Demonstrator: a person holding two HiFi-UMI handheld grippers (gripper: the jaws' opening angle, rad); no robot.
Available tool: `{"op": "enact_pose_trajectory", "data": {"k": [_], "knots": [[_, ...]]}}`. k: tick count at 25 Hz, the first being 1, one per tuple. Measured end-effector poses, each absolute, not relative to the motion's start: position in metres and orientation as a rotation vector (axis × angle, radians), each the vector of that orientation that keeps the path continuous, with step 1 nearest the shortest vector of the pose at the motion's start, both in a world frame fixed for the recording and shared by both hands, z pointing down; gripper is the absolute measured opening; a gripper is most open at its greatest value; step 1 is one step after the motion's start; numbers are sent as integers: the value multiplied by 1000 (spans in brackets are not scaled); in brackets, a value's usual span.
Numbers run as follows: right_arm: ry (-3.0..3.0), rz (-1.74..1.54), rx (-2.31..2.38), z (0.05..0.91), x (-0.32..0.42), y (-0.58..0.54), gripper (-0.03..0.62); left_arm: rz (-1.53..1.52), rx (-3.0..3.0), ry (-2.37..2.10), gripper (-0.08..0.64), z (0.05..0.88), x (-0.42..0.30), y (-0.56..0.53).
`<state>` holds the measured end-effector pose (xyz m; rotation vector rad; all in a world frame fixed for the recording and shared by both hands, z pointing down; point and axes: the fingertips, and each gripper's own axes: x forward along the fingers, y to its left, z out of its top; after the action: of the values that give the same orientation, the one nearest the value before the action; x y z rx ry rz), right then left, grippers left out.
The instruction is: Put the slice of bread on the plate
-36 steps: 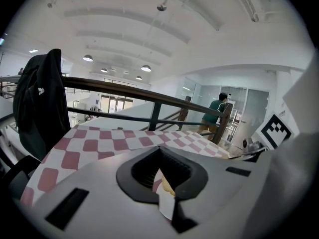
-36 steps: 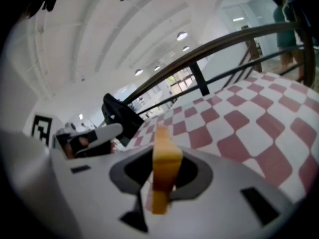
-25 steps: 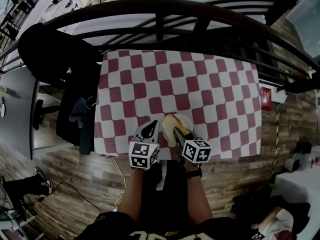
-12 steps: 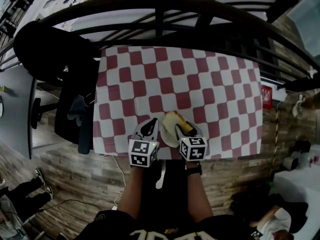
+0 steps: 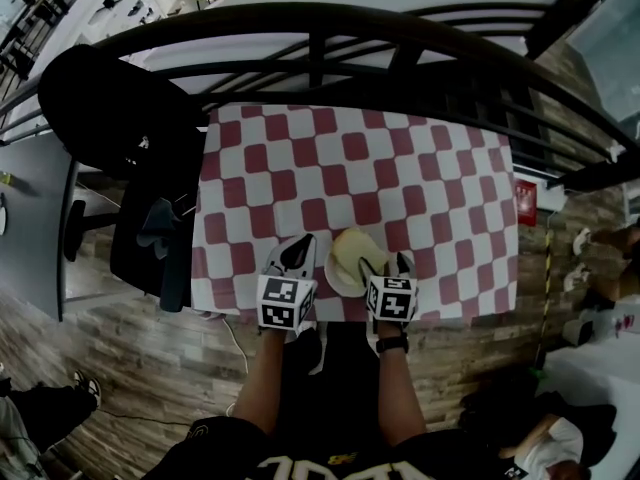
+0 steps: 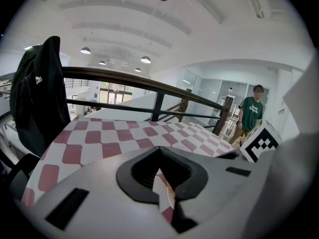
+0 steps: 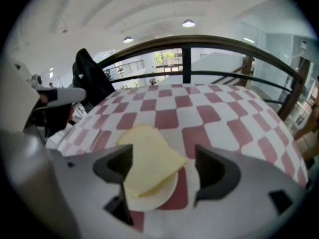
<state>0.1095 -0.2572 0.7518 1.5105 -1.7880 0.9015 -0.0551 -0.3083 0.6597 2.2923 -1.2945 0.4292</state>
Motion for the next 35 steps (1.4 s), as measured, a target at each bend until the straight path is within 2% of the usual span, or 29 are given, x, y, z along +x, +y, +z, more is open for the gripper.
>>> {"op": "enact_pose_trajectory", "data": {"k": [9,10,12,16,22,28,35], "knots": [[-2092,692,1601,631,67,-301,372,339,2400,-1331,17,588,-66,-319],[-2127,662,1613,615,62,-304,346,326,2417,-1337,17,577,-67,-320],[-2196,604,1648,582,54,-310,244,300,2453,-1353,17,556,-71,-324],[-2311,489,1693,526,44,-314,134,224,2506,-1392,17,514,-84,-328],[-2442,306,1731,455,31,-318,36,92,2537,-1475,17,458,-105,-338],[-2502,185,1735,404,17,-312,15,22,2613,-1500,17,415,-103,-333],[-2478,68,1732,393,4,-305,15,-20,2629,-1540,17,398,-112,-328]]}}
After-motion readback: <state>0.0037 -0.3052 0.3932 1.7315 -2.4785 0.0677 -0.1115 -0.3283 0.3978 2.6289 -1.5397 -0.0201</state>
